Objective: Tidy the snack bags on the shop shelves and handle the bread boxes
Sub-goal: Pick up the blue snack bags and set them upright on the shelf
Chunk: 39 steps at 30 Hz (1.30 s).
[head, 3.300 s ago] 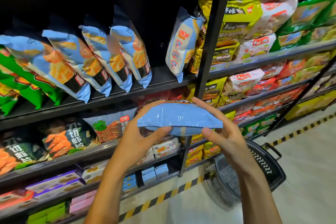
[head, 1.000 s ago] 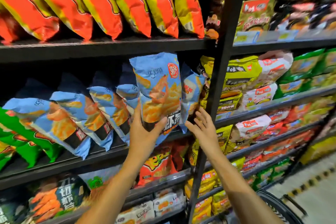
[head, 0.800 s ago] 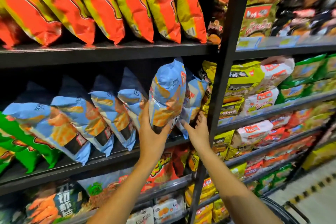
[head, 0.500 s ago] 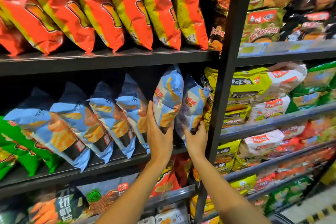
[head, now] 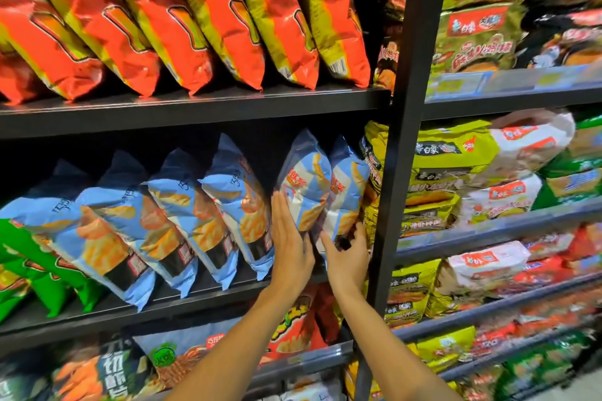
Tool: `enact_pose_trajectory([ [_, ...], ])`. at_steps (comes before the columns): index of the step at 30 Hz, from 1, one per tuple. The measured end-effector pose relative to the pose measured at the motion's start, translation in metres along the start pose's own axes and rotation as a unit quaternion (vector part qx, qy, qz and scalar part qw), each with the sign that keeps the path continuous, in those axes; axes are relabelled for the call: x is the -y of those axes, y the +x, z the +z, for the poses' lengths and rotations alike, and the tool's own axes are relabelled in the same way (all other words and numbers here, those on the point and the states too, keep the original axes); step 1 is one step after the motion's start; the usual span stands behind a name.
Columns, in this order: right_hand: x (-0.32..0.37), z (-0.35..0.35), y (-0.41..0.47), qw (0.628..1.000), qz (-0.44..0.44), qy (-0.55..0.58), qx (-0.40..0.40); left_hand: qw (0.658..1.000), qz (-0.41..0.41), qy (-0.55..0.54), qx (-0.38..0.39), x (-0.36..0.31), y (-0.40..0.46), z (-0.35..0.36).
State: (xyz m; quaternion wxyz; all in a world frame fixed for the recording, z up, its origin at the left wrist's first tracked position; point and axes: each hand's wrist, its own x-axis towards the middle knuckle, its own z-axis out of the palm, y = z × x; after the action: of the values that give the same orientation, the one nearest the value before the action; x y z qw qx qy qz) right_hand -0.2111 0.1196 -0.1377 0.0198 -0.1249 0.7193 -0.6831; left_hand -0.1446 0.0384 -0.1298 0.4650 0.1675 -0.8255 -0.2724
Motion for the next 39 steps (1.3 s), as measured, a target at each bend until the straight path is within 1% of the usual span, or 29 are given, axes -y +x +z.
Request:
enact_pose_trajectory([
  [4,-0.007,0.001,0.0,1.0,0.007,0.025,0.008,1.0,-0.011,0.027,0.012,0.018,-0.006,0.004],
  [8,-0.007,-0.003,-0.002,0.999,-0.004,0.036,0.032,0.999,0.008,0.044,0.008,0.014,-0.006,-0.001],
  [10,-0.003,-0.01,-0.012,0.997,-0.01,0.061,0.045,0.999,0.042,0.03,0.0,0.003,-0.006,-0.012],
  [12,0.002,-0.019,-0.03,0.995,-0.036,0.094,0.025,0.995,0.099,0.016,-0.011,-0.005,-0.009,-0.032],
  [14,0.009,-0.025,-0.051,0.988,-0.101,0.119,-0.006,0.988,0.151,0.031,-0.028,-0.005,-0.013,-0.059],
  [15,0.012,-0.026,-0.061,0.983,-0.134,0.123,-0.005,0.982,0.177,0.052,-0.045,-0.002,-0.014,-0.076],
  [16,0.018,-0.025,-0.069,0.979,-0.162,0.121,0.013,0.974,0.203,0.079,-0.063,0.002,-0.014,-0.096],
  [18,0.032,-0.014,-0.081,0.968,-0.22,0.091,0.084,0.955,0.241,0.146,-0.095,0.011,-0.007,-0.14],
  [20,0.046,0.007,-0.085,0.947,-0.276,0.049,0.154,0.934,0.264,0.214,-0.112,0.015,0.007,-0.186],
  [21,0.053,0.02,-0.086,0.939,-0.29,0.035,0.18,0.925,0.27,0.243,-0.113,0.016,0.016,-0.207],
  [23,0.065,0.046,-0.087,0.935,-0.287,0.02,0.207,0.911,0.262,0.306,-0.089,0.017,0.036,-0.242],
  [26,0.071,0.078,-0.084,0.943,-0.258,-0.013,0.21,0.902,0.226,0.367,-0.033,0.023,0.057,-0.265],
  [30,0.055,0.096,-0.081,0.947,-0.229,-0.043,0.22,0.909,0.21,0.36,0.01,0.029,0.053,-0.272],
  [33,0.049,0.099,-0.079,0.953,-0.224,-0.054,0.195,0.913,0.209,0.349,0.025,0.032,0.048,-0.275],
  [36,0.056,0.096,-0.083,0.962,-0.207,-0.041,0.174,0.914,0.209,0.345,0.038,0.032,0.045,-0.277],
  [39,0.064,0.087,-0.091,0.963,-0.214,-0.033,0.159,0.915,0.209,0.342,0.044,0.031,0.043,-0.278],
])
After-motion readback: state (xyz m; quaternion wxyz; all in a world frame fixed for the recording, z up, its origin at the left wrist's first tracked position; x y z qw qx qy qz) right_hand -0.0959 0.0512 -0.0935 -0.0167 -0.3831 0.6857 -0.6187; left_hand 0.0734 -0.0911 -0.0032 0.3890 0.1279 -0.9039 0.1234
